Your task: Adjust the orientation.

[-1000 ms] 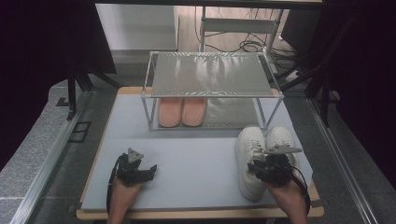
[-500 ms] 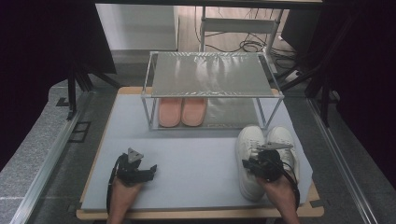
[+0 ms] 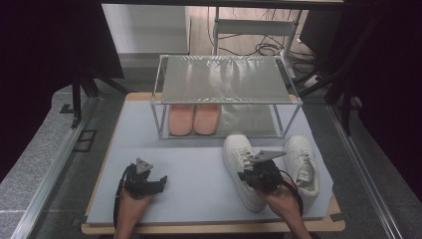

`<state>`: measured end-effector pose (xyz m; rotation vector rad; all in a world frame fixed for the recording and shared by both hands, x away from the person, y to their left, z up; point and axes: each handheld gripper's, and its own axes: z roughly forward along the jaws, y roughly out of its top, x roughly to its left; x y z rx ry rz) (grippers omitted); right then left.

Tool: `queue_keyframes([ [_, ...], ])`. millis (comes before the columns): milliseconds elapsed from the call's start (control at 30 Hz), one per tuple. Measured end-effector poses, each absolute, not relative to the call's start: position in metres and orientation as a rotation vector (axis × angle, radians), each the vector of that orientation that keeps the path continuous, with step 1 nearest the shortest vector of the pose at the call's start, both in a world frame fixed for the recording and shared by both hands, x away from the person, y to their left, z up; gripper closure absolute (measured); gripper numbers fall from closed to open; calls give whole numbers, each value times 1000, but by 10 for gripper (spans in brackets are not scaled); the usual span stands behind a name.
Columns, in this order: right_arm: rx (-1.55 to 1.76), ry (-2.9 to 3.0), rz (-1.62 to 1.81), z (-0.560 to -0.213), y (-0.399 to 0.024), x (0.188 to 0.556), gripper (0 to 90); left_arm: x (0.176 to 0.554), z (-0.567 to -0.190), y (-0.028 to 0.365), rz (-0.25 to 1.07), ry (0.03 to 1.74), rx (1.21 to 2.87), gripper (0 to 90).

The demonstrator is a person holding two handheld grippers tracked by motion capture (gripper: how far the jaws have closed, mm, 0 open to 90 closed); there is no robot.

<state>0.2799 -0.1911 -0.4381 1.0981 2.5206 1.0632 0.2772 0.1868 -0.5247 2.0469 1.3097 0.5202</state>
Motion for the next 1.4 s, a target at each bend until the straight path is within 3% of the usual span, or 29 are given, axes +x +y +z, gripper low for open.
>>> queue_keyframes([
  [300, 933, 2617, 1092, -439, -154, 283, 814, 277, -525, 187, 521, 1312, 2042, 159],
  [400, 934, 2607, 1072, -438, -157, 285, 753, 277, -525, 186, 521, 1313, 2040, 160],
  [567, 975, 2627, 1151, -434, -175, 284, 728, 277, -525, 187, 521, 1310, 2047, 160],
  [733, 997, 2586, 1151, -424, -194, 277, 765, 277, -525, 186, 522, 1312, 2043, 160],
  [867, 1036, 2584, 1075, -425, -206, 278, 899, 277, -525, 187, 522, 1310, 2047, 160],
  [1400, 1088, 2570, 935, -438, -228, 304, 900, 277, -525, 186, 522, 1312, 2039, 160],
])
